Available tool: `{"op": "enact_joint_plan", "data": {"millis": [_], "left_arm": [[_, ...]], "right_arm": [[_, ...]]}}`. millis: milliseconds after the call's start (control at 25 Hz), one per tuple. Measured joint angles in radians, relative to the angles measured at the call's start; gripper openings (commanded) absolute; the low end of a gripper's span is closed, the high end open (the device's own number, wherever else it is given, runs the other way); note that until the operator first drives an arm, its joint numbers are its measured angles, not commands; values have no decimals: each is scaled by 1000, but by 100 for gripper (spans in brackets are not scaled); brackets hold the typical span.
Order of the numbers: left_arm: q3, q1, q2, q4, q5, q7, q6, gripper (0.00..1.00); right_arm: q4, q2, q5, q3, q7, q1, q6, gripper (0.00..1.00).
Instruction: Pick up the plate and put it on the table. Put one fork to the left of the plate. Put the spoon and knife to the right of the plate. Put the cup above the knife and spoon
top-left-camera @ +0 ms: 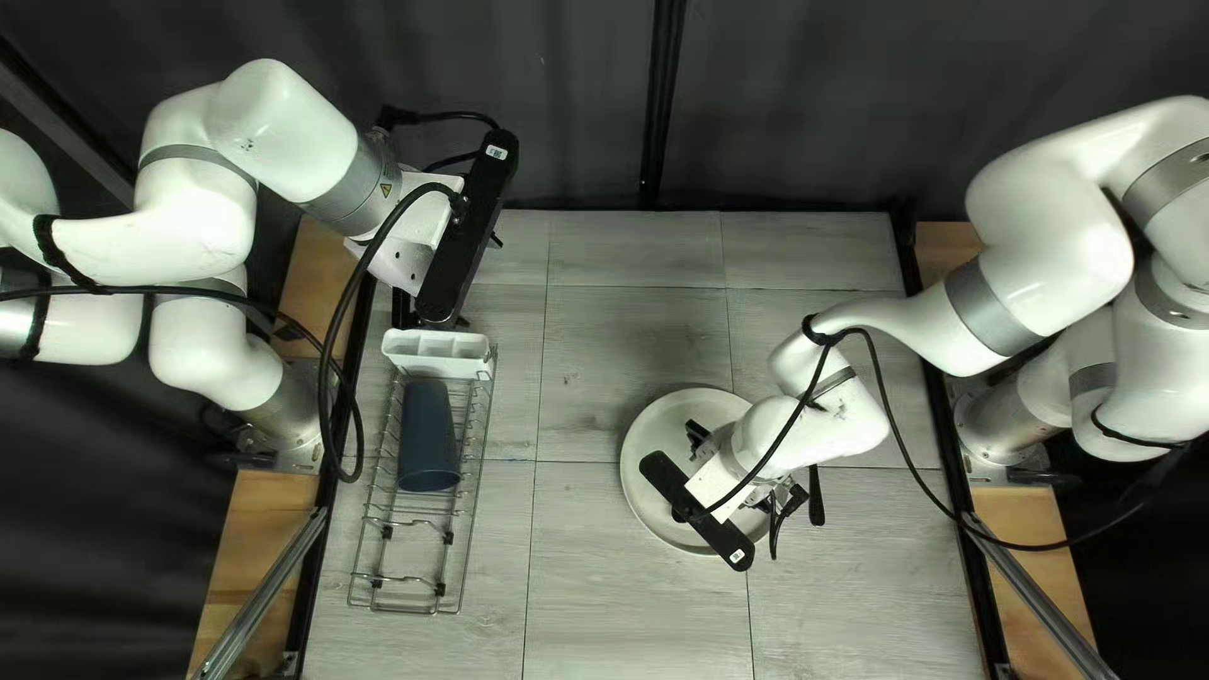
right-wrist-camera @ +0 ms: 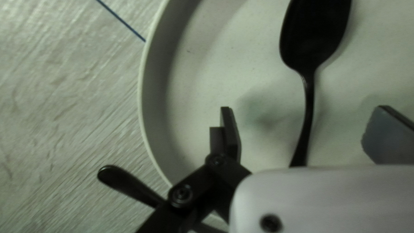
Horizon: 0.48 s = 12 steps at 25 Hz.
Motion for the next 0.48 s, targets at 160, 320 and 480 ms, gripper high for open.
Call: {"op": "enact_joint_plan", "data": {"millis": [160, 320, 480], "left_arm": [[0, 0, 0, 0, 0, 0, 0, 100], [0, 0, 0, 0, 0, 0, 0, 100], [0, 0, 0, 0, 0, 0, 0, 100]], "right_arm": [[10, 8, 3, -2, -14, -7, -1, 0], [12, 3, 17, 4, -31, -13, 6, 0], [14, 15, 13, 1, -35, -15, 2, 100]]}}
